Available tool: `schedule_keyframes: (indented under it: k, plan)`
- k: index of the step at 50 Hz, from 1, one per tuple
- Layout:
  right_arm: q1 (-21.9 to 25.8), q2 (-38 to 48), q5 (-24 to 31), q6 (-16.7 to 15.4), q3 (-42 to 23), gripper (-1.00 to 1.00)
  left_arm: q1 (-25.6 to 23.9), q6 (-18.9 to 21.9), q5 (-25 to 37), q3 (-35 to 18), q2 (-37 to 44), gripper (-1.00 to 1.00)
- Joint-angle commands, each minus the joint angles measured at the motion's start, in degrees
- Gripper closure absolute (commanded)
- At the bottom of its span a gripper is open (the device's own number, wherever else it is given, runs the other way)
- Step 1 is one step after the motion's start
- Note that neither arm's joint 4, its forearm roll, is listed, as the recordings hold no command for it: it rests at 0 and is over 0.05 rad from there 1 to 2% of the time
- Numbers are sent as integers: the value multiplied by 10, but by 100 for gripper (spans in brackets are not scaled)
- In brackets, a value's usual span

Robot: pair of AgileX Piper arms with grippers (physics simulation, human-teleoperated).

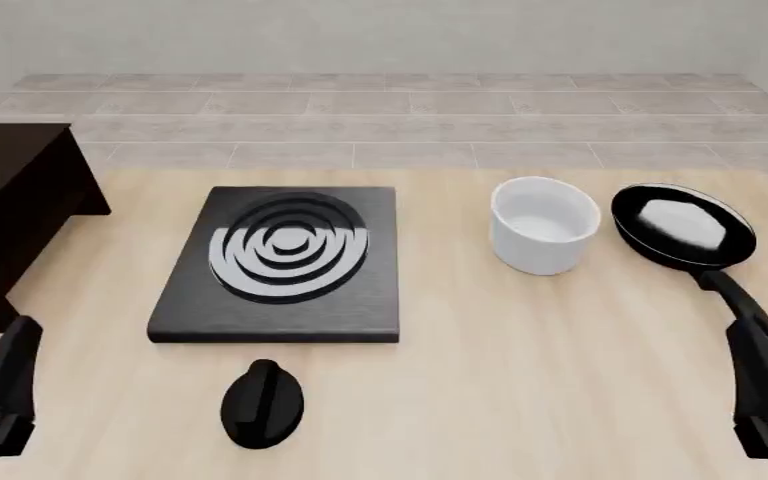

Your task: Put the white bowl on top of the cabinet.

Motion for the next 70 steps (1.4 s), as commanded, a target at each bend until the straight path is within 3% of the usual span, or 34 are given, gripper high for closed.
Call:
schedule_keyframes:
  k: [1, 4, 7, 10, 12, 13, 16, 18, 23, 35, 37, 45, 47, 48, 70]
  plan:
    - [4, 0, -4, -8, -1, -100, -2, 2, -2, -1, -2, -100]
    - [3, 16, -13, 4, 0, -100, -5, 6, -7, 0, -3, -100]
    - [3, 22, -24, -5, 0, -100, -5, 5, -11, 0, -2, -100]
    - [3, 77, -79, -5, 1, -100, -5, 5, -24, 0, 11, -100]
    - [2, 166, -163, 3, 1, -100, -8, 4, -32, 0, 20, -100]
    - [2, 169, -166, 1, 1, -100, -13, 6, -41, 1, 29, -100]
    - [3, 157, -159, -6, 1, -100, -9, 4, -68, 0, 56, -100]
    - [2, 171, -168, 2, 1, -100, -18, 27, -60, -8, 50, -100]
    - [3, 179, -181, -6, 1, -100, -14, 14, -59, -17, 68, -100]
    - [2, 204, -201, 3, 1, -100, -29, 12, -11, -110, 100, -100]
    - [3, 178, -178, -2, 1, -100, -33, 8, -5, -132, 113, -100]
    - [3, 174, -174, -3, 1, -100, -47, -2, 2, -205, 163, -100]
    - [3, 162, -164, -6, 1, -100, -31, -23, 2, -225, 187, -100]
    - [3, 167, -170, -5, 1, -100, -24, -13, 1, -229, 198, -100]
    - [3, 149, -152, -6, 1, -100, -103, -16, 20, -356, 325, -100]
